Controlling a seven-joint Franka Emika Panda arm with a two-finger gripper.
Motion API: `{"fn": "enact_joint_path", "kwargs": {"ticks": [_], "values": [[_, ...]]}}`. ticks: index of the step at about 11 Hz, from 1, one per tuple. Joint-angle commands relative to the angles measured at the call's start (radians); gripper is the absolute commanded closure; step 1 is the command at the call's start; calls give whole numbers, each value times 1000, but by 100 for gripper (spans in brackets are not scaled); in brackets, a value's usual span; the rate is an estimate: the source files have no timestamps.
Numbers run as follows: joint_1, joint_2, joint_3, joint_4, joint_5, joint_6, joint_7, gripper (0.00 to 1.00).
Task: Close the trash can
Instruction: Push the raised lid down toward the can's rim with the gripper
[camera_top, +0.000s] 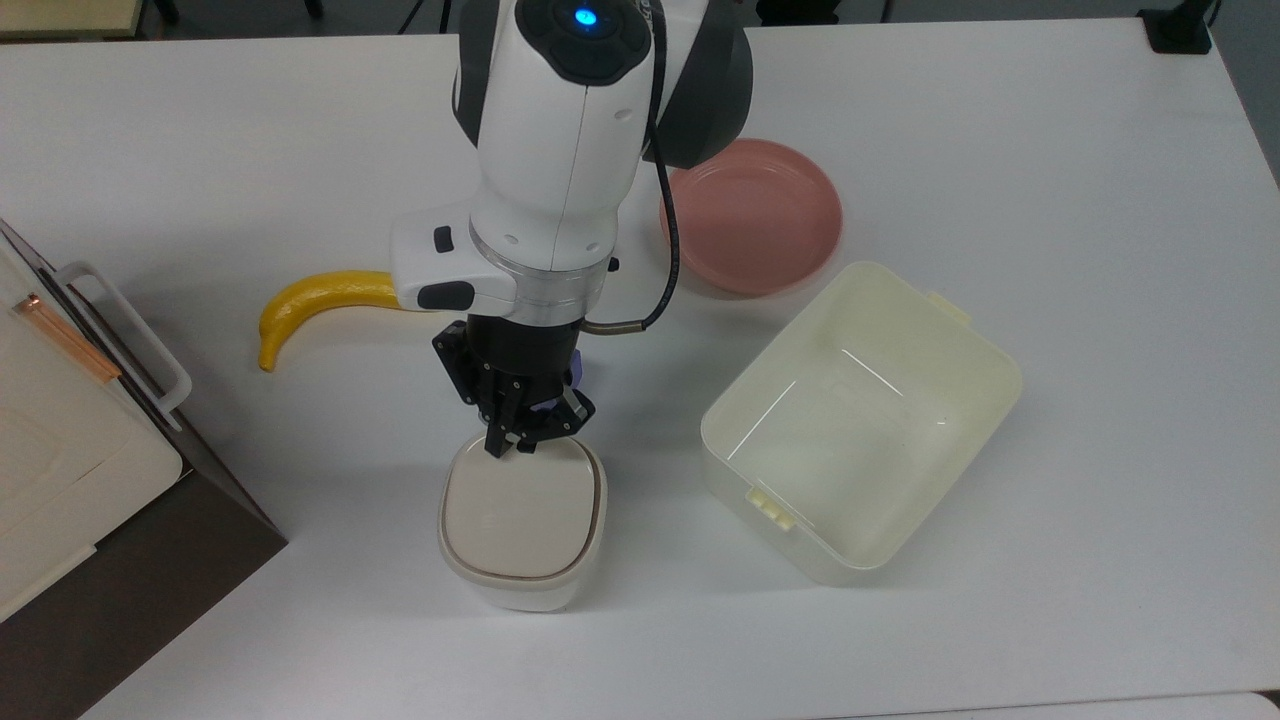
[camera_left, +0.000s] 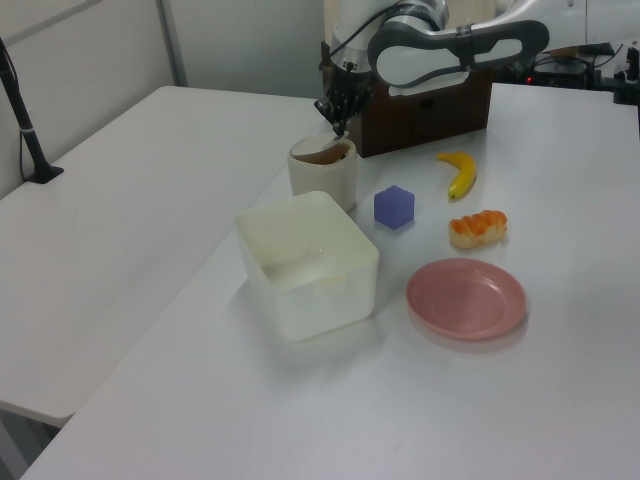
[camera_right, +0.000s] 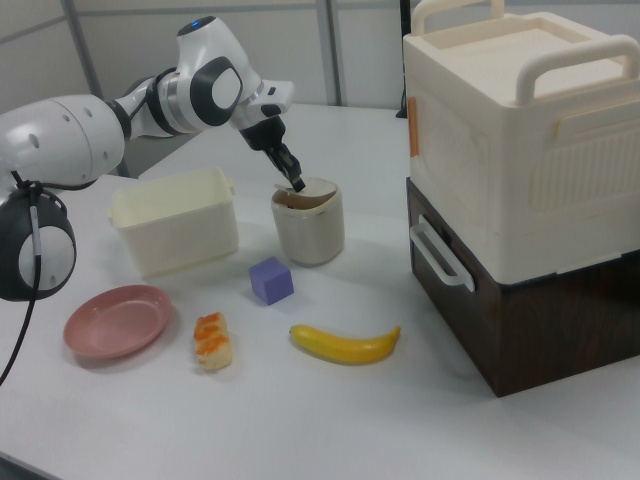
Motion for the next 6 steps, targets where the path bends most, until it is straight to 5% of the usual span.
{"fn": "enact_joint_path", "kwargs": {"ticks": [1,6], "values": [[11,-61,-8,-79,33,-52,-75,100],[12,-32,-8,-185,-3,-34,-78,100]]}}
